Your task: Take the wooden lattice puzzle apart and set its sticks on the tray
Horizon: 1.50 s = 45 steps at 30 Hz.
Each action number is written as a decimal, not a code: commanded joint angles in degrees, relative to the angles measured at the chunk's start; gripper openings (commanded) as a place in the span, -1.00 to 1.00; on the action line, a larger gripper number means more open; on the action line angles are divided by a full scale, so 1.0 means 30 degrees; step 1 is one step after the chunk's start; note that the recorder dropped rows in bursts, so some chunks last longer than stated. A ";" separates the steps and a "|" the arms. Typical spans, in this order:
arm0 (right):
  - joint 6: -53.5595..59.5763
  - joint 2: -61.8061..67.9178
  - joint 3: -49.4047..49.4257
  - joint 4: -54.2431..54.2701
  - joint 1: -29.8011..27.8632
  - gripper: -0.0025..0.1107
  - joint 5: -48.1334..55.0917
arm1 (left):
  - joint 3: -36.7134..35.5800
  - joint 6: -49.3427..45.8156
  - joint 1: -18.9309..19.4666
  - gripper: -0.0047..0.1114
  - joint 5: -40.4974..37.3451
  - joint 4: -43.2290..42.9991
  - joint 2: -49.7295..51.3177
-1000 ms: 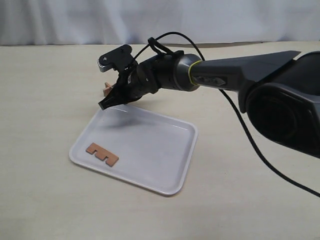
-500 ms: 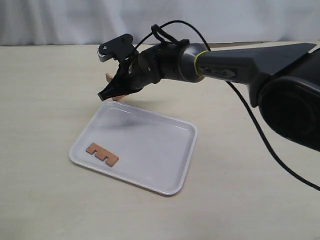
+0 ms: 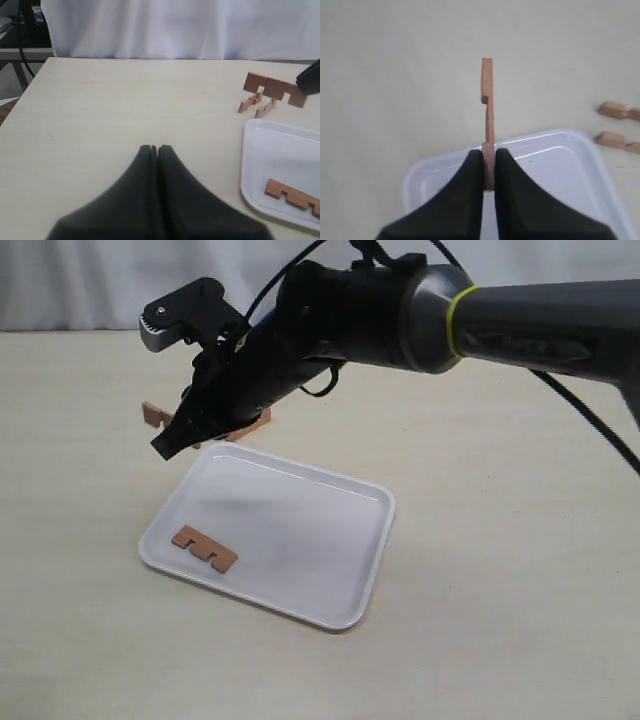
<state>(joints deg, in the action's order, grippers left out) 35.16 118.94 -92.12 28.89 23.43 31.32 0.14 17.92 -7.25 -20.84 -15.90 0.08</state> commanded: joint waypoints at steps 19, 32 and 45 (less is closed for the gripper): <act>0.4797 0.1719 0.4489 0.9306 -0.1812 -0.87 -0.1176 | -0.0047 0.0061 -0.0112 -0.92 0.0038 0.0019 -0.0026; 0.4990 0.0575 0.4489 0.9183 -0.1812 0.27 -0.3848 | -0.0047 0.0061 -0.0112 -0.92 0.0038 0.0019 -0.0026; 0.5036 -0.0086 0.2929 0.7356 -0.1774 0.40 -0.8612 | -0.0047 0.0061 -0.0112 -0.92 0.0174 -0.0014 -0.0026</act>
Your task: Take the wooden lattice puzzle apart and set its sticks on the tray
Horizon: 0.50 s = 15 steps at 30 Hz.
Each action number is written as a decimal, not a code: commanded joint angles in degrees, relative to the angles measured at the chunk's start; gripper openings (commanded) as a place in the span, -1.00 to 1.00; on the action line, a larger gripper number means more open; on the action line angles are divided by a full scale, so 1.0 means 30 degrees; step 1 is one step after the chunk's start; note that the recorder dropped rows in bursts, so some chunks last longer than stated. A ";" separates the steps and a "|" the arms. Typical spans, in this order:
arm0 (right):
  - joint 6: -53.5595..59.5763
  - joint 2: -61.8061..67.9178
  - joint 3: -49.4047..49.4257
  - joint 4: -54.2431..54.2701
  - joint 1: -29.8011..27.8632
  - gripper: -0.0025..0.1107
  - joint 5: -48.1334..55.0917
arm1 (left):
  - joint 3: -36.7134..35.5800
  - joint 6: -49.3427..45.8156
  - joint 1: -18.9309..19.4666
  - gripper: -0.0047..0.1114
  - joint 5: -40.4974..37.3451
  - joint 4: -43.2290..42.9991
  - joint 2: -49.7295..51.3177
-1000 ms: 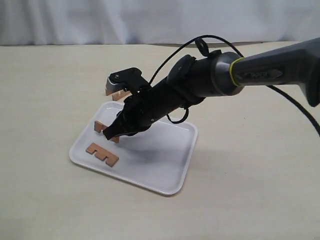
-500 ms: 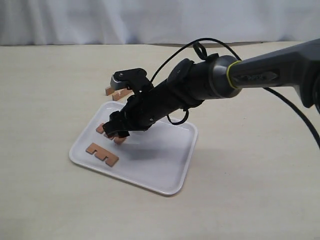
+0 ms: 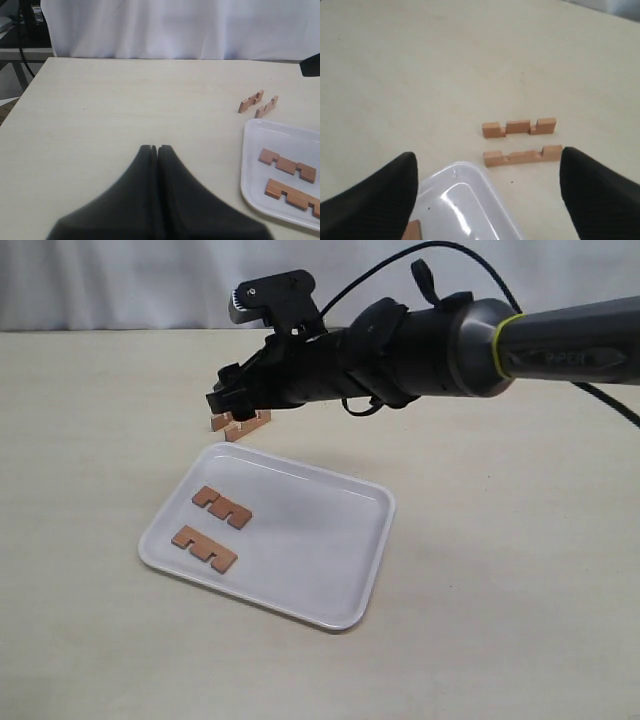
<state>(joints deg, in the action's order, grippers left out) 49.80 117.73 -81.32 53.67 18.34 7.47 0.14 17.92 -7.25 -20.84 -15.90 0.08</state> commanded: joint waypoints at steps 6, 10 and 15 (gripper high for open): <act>0.0157 0.1972 -0.2176 -0.1789 -0.0076 0.40 -0.0992 | -0.0047 0.0061 -0.0112 -0.92 0.0134 -0.0014 -0.0026; -0.0182 0.3172 -0.3446 -0.1789 -0.0076 0.40 0.0045 | -0.0047 0.0061 -0.0112 -0.92 0.0134 -0.0014 -0.0026; -0.0922 0.4221 -0.4968 -0.2569 -0.0076 0.40 0.1249 | -0.0047 0.0061 -0.0112 -0.92 0.0134 -0.0014 -0.0026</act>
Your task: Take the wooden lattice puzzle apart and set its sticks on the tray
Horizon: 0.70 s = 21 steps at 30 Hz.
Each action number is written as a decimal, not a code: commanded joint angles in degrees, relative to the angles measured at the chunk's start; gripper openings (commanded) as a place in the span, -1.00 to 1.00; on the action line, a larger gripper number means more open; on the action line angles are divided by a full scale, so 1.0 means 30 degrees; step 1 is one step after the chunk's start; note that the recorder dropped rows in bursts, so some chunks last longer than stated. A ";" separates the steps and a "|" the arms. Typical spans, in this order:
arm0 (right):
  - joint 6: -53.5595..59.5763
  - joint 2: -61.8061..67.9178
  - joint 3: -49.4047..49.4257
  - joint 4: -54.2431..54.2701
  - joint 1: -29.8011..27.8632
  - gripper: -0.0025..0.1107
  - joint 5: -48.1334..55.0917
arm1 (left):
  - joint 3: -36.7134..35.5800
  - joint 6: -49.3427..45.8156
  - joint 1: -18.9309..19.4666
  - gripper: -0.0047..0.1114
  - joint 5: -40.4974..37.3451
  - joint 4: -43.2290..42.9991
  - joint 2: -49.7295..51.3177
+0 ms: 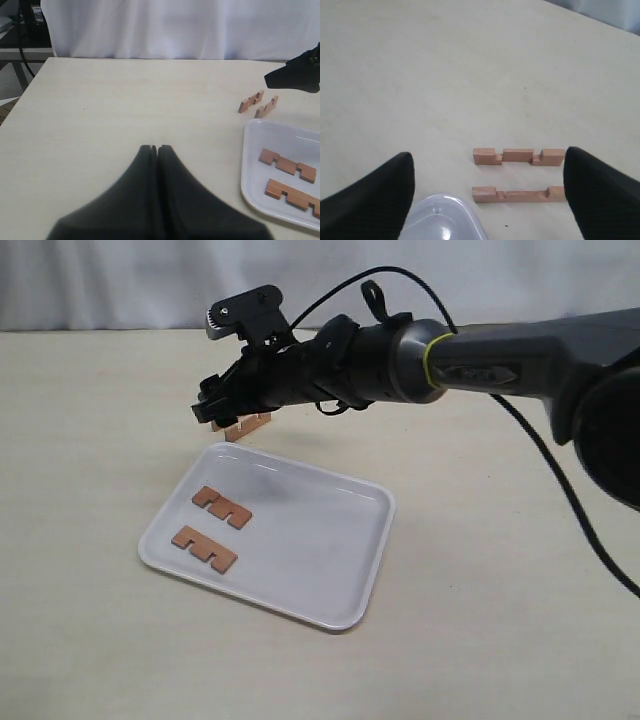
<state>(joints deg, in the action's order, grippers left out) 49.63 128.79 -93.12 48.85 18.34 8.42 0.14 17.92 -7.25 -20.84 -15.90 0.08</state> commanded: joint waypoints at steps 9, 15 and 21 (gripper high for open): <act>-1.4526 0.0830 -0.4315 -1.7094 0.0093 0.40 0.6326 | -0.0047 0.0061 -0.0112 -0.92 0.0134 -0.0014 -0.0026; -1.6542 0.1770 -0.6076 -1.9767 0.0533 0.40 0.9150 | -0.0047 0.0061 -0.0112 -0.92 0.0038 0.0026 -0.0026; -1.6653 0.2609 -0.6205 -1.8931 0.0596 0.70 0.8628 | -0.0047 0.0061 -0.0112 -0.92 0.0038 0.0026 -0.0026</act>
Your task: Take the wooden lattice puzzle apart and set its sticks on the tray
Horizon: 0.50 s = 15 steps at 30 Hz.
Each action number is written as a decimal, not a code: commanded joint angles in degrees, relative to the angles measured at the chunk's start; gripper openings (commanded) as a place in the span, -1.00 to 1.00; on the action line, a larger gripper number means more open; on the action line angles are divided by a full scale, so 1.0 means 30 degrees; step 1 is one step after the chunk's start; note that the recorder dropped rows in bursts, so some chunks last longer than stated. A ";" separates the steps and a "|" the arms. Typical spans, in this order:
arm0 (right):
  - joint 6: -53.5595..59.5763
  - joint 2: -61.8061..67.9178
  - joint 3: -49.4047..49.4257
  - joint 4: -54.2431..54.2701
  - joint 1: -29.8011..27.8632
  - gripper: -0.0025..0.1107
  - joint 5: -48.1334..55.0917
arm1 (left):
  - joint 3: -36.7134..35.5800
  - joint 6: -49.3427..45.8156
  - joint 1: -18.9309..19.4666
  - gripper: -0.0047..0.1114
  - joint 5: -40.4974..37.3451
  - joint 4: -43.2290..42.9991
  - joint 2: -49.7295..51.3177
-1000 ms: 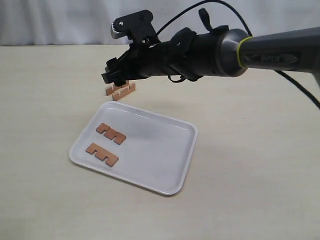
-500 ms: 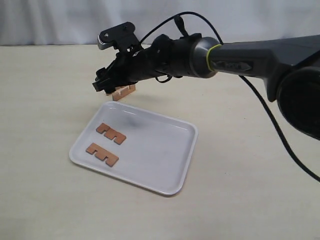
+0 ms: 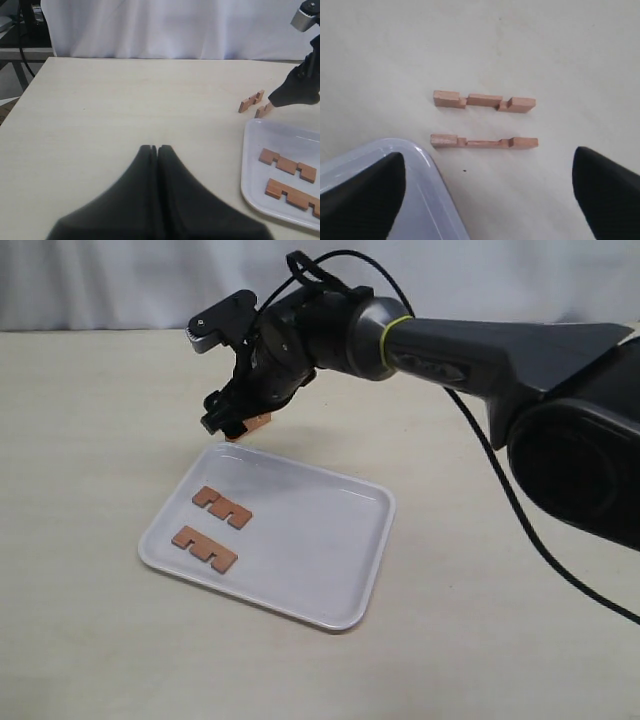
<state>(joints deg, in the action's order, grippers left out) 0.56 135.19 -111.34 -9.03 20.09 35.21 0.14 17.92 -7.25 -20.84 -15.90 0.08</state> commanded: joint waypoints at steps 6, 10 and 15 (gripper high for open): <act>-0.0347 0.0994 -0.0134 0.0362 -0.0037 0.75 -0.1418 | -0.0047 0.0061 -0.0112 -0.92 0.0038 0.0026 -0.0026; -0.0347 0.1377 -0.0166 0.0362 -0.0258 0.75 -0.2047 | -0.0047 0.0061 -0.0112 -0.92 0.0038 0.0026 -0.0026; -0.0424 0.1997 -0.0166 0.0801 -0.0527 0.75 -0.2797 | -0.0047 0.0061 -0.0112 -0.92 0.0038 0.0026 -0.0026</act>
<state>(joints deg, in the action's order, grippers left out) -0.55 140.57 -111.46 -7.60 19.10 28.79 0.14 17.92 -7.25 -20.84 -15.90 0.08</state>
